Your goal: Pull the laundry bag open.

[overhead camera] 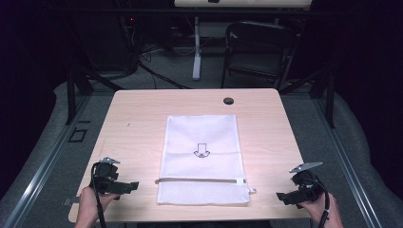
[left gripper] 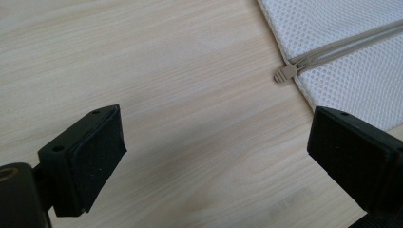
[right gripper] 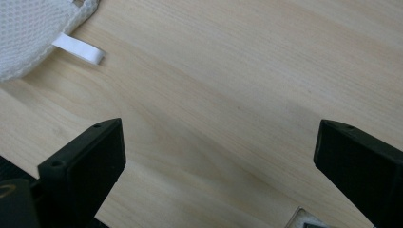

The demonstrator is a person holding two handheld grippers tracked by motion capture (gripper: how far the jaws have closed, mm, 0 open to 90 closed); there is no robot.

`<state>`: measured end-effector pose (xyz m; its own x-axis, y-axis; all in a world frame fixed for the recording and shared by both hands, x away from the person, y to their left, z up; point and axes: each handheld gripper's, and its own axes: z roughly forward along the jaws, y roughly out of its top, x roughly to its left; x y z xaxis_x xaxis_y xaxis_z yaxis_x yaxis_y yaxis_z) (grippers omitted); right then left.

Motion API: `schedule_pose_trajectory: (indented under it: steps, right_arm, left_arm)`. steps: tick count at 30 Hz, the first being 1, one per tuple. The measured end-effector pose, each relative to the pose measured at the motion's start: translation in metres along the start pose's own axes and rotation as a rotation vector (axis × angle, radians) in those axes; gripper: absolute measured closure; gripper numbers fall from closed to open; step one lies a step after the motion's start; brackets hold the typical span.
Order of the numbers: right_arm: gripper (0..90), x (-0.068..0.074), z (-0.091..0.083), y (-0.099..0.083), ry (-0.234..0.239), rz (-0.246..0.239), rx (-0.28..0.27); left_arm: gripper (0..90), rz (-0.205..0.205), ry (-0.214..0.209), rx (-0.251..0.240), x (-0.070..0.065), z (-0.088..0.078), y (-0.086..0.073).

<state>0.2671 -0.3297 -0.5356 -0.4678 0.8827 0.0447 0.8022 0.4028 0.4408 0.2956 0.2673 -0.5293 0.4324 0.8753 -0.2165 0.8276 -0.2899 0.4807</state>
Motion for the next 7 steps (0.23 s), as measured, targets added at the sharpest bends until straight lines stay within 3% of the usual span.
schedule_pose_trajectory:
  steps: [7]
  right_arm:
    - [2.7, -0.0013, 0.0023, 0.0007, -0.001, 0.001, 0.006]
  left_arm:
    - [4.4, 0.020, 0.003, 0.003, -0.0015, 0.0045, 0.0029]
